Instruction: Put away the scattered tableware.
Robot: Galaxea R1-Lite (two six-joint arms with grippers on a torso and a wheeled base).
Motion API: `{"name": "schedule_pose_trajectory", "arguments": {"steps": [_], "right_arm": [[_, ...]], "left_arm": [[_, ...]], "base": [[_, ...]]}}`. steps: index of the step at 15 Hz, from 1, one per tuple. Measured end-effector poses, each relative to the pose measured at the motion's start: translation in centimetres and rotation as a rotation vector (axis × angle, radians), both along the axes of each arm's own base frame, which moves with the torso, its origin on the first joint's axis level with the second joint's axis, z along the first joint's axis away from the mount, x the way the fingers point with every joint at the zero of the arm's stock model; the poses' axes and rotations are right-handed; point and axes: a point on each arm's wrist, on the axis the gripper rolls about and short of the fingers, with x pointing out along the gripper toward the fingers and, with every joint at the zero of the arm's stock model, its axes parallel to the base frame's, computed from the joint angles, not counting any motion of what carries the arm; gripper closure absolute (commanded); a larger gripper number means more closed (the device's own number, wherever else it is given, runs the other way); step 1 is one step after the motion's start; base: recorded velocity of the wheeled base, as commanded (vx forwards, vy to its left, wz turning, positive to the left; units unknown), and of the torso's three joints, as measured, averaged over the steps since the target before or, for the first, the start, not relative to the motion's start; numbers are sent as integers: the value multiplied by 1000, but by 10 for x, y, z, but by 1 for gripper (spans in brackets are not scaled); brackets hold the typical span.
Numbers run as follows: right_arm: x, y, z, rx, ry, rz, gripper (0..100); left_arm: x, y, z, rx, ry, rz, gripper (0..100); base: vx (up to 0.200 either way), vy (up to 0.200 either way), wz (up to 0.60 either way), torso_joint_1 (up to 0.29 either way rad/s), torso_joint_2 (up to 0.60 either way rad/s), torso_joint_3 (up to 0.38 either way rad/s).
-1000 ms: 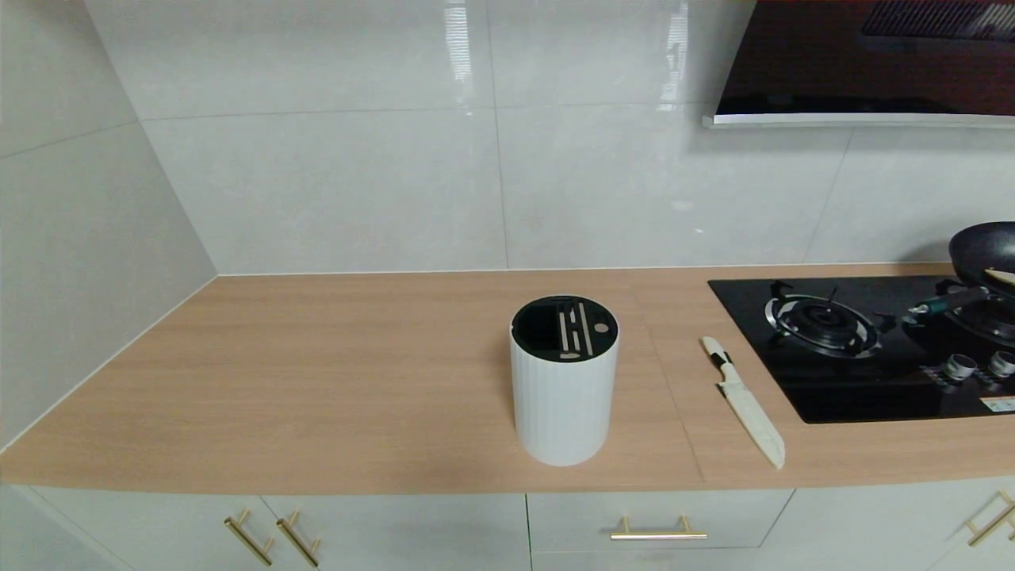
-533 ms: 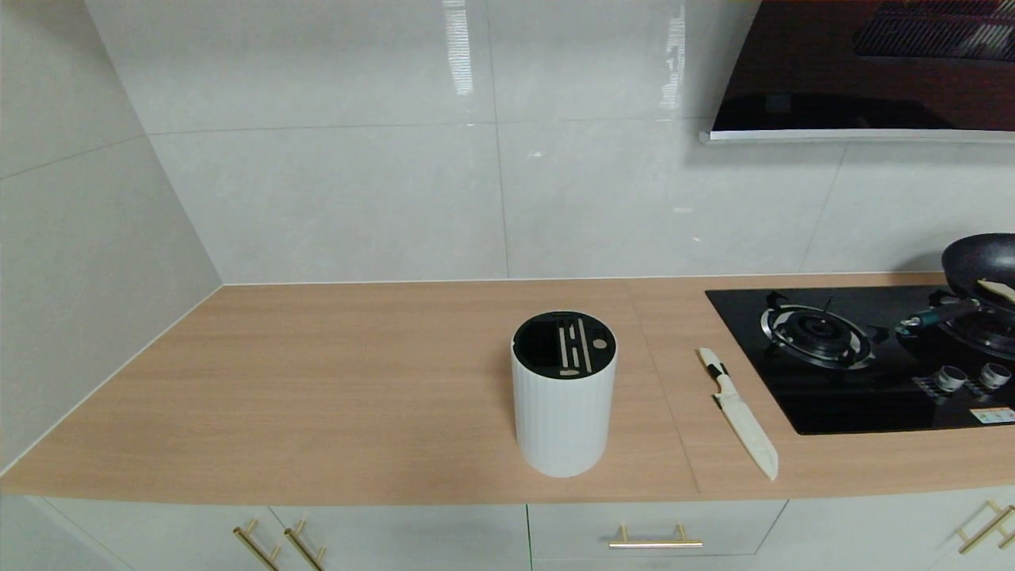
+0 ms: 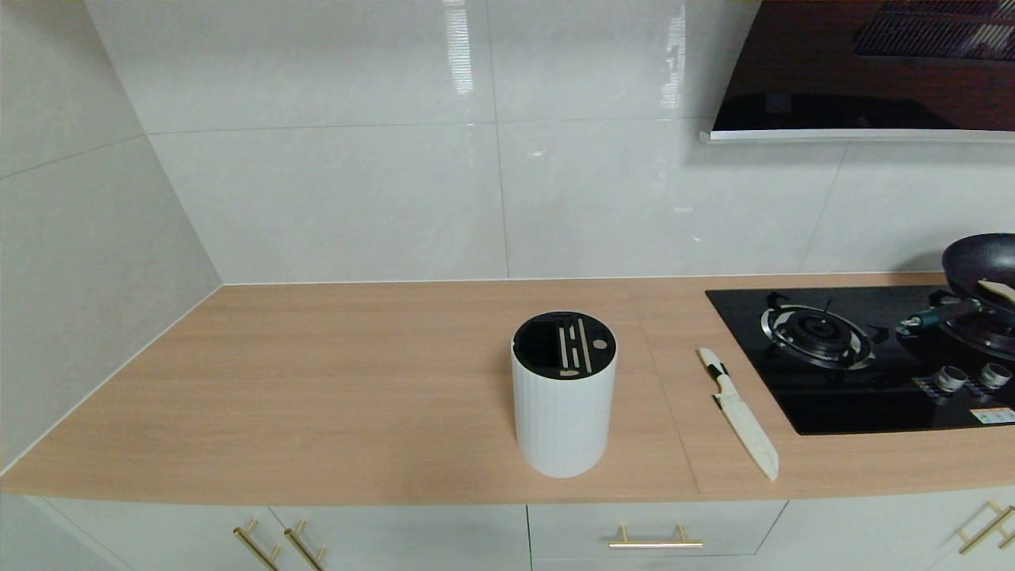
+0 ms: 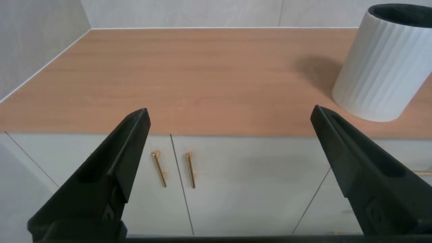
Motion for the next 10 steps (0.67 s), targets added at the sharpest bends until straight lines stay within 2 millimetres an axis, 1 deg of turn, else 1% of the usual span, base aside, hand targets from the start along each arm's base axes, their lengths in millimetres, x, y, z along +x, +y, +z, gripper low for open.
{"name": "schedule_pose_trajectory", "arguments": {"steps": [3, 4, 5, 6, 7, 8, 10], "right_arm": [[0, 0, 2, -3, -3, 14, 0], [-2, 1, 7, 2, -4, 39, 0], [-6, 1, 24, 8, -55, 73, 0], [-8, 2, 40, 12, -77, 108, 0], [-6, 2, 53, 16, -71, 132, 0], [-1, 3, 62, 21, -40, 148, 0], [19, 3, 80, 31, 70, 168, 0]], "left_arm": [[0, 0, 0, 0, 0, 0, 0], [0, 0, 0, 0, 0, 0, 0], [0, 0, 0, 0, 0, 0, 0], [0, 0, 0, 0, 0, 0, 0], [0, 0, 0, -1, 0, 0, 0], [0, 0, 0, 0, 0, 0, 0], [0, 0, 0, 0, 0, 0, 0]], "base": [[0, 0, 0, 0, 0, 0], [0, 0, 0, 0, 0, 0], [0, 0, 0, 0, 0, 0], [0, 0, 0, 0, 0, 0], [0, 0, 0, 0, 0, 0], [0, 0, 0, 0, 0, 0], [0, 0, 0, 0, 0, 0]]}}
